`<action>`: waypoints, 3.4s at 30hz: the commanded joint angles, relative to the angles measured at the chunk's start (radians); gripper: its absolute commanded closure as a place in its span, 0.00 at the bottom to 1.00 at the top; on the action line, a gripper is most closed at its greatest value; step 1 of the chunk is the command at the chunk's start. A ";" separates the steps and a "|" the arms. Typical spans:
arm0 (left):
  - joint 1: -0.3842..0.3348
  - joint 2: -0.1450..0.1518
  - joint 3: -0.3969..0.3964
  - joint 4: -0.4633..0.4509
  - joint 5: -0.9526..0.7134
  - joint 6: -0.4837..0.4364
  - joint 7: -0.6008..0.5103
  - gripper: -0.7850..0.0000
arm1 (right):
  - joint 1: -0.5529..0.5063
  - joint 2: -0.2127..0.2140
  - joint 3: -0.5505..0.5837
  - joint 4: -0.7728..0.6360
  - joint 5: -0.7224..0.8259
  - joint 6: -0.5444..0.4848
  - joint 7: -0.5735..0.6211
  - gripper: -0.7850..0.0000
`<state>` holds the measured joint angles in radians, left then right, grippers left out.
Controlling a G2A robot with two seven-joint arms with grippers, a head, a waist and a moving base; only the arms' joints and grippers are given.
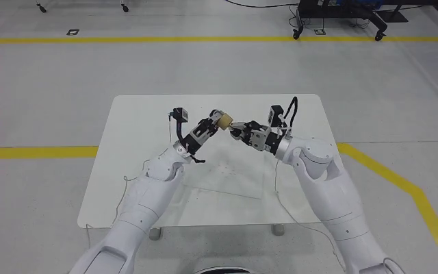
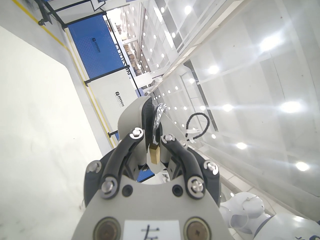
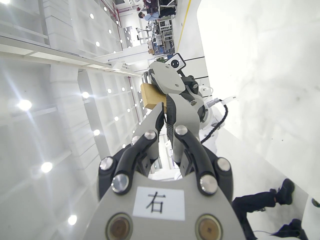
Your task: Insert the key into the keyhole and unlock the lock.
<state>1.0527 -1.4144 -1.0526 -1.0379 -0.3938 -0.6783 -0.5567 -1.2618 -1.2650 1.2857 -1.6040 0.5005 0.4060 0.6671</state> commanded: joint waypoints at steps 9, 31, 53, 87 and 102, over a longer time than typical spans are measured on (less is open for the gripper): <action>-0.014 -0.001 0.006 0.029 0.089 -0.174 -0.016 1.00 | 0.036 0.006 0.019 0.058 0.091 0.058 0.055 1.00; -0.015 0.016 -0.079 0.005 0.693 -0.334 0.342 1.00 | 0.074 0.026 0.029 0.115 0.138 0.105 0.106 0.74; -0.053 0.060 -0.010 -0.018 0.701 -0.223 -0.046 1.00 | -0.063 0.069 0.182 -0.032 0.069 -0.036 0.111 0.00; 0.146 0.171 -0.248 -0.407 1.028 0.110 -0.094 0.00 | -0.063 0.069 0.182 -0.032 0.069 -0.036 0.111 0.00; 0.187 0.177 -0.268 -0.480 1.272 0.254 0.108 0.00 | -0.063 0.065 0.195 -0.017 0.106 -0.114 0.021 0.00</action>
<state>1.2310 -1.2396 -1.3096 -1.4999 0.8260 -0.4522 -0.4894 -1.3210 -1.1989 1.4736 -1.6217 0.5905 0.3173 0.7140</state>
